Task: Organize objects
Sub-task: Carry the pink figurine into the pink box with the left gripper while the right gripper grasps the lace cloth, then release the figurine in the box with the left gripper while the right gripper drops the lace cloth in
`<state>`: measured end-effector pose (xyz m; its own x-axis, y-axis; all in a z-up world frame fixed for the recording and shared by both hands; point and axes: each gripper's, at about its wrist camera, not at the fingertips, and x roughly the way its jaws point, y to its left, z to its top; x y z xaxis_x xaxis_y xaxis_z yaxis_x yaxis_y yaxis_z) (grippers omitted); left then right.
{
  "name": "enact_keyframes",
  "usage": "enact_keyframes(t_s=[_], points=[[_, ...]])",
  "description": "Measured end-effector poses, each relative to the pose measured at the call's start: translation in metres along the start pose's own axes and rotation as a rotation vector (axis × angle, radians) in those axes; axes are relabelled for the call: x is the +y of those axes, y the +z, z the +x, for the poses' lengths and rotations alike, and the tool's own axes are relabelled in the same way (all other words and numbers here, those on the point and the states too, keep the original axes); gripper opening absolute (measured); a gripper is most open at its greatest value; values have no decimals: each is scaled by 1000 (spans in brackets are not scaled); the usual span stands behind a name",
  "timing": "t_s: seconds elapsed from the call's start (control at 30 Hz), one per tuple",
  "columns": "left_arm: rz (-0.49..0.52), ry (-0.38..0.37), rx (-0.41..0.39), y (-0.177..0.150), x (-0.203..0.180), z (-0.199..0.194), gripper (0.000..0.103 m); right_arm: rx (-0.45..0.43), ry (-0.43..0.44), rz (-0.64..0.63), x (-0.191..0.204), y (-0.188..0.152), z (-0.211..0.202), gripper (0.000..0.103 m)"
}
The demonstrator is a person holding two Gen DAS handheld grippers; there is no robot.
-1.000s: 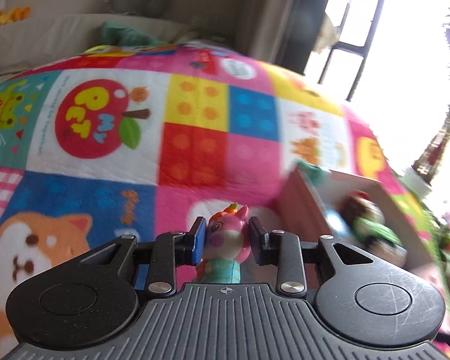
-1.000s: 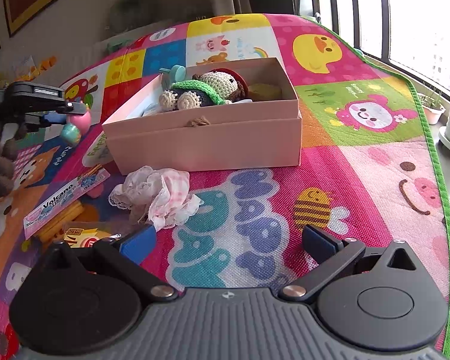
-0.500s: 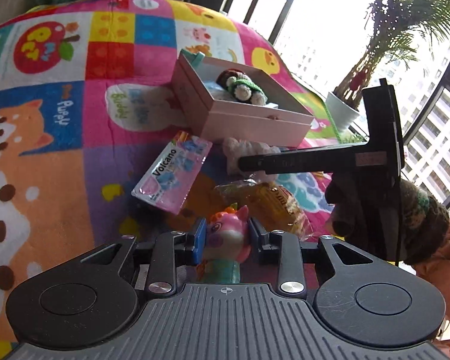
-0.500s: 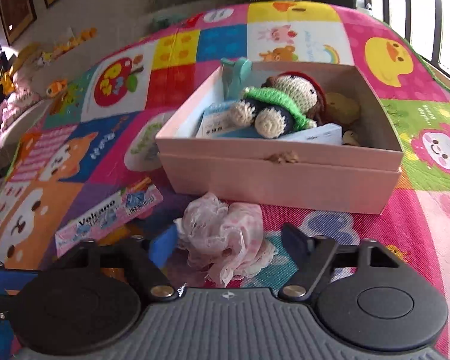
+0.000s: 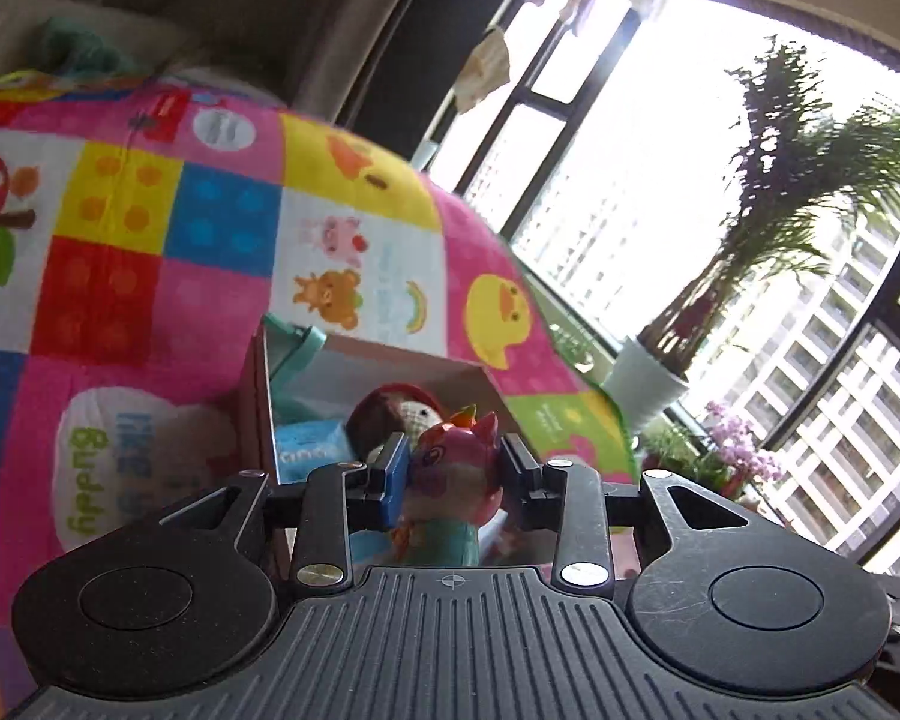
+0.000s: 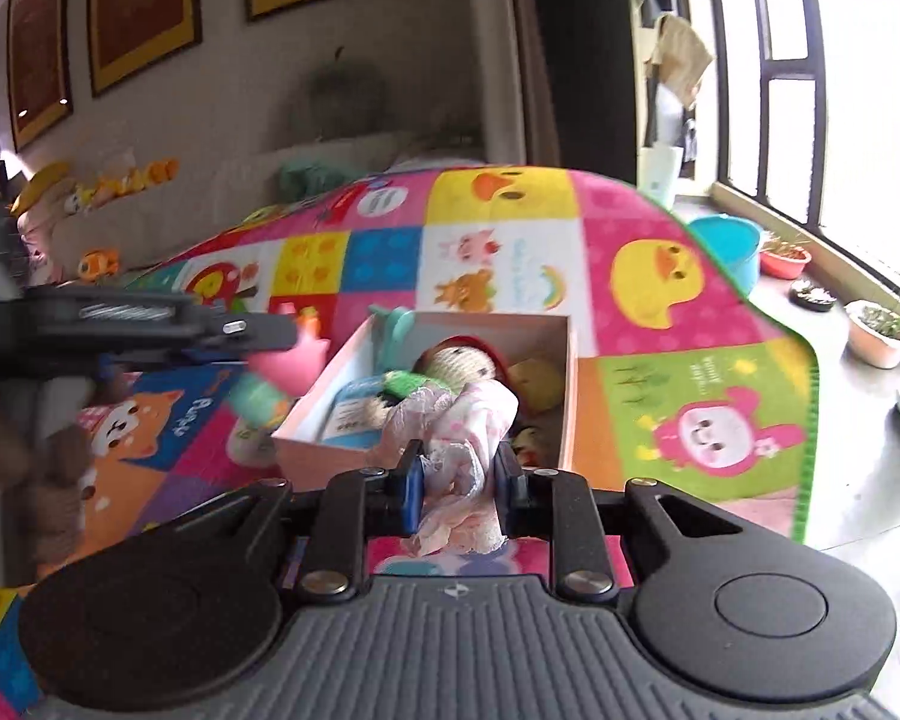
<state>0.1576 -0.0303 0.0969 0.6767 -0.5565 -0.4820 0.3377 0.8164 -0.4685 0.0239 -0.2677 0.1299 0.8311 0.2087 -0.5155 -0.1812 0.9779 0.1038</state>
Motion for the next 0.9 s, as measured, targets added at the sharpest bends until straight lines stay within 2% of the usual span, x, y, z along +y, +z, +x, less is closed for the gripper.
enact_keyframes(t_s=[0.07,0.13,0.23,0.4,0.47,0.53,0.63,0.7,0.8,0.9], points=[[-35,70,48,-4,7,24,37,4,-23,12,-8,-1,-1,22],[-28,121,77,-10,11,31,37,11,-39,16,-16,-3,-1,22],[-4,104,69,-16,14,22,37,18,-57,15,-24,-3,4,22],[-38,68,-76,-6,19,-19,36,26,-48,46,-32,24,36,22],[-40,53,-102,-4,18,-33,36,31,-60,42,-32,40,61,22],[-25,41,-113,-6,15,-47,36,40,-115,12,-29,54,92,22],[-6,21,-111,-15,14,-68,36,107,-192,-54,-24,66,147,22],[-1,20,-111,-26,18,-84,36,181,-206,-73,-18,67,180,22],[-6,29,-102,-43,27,-104,36,263,-172,-62,-8,60,207,22],[19,57,-75,-59,35,-116,36,328,-128,10,-6,51,215,23]])
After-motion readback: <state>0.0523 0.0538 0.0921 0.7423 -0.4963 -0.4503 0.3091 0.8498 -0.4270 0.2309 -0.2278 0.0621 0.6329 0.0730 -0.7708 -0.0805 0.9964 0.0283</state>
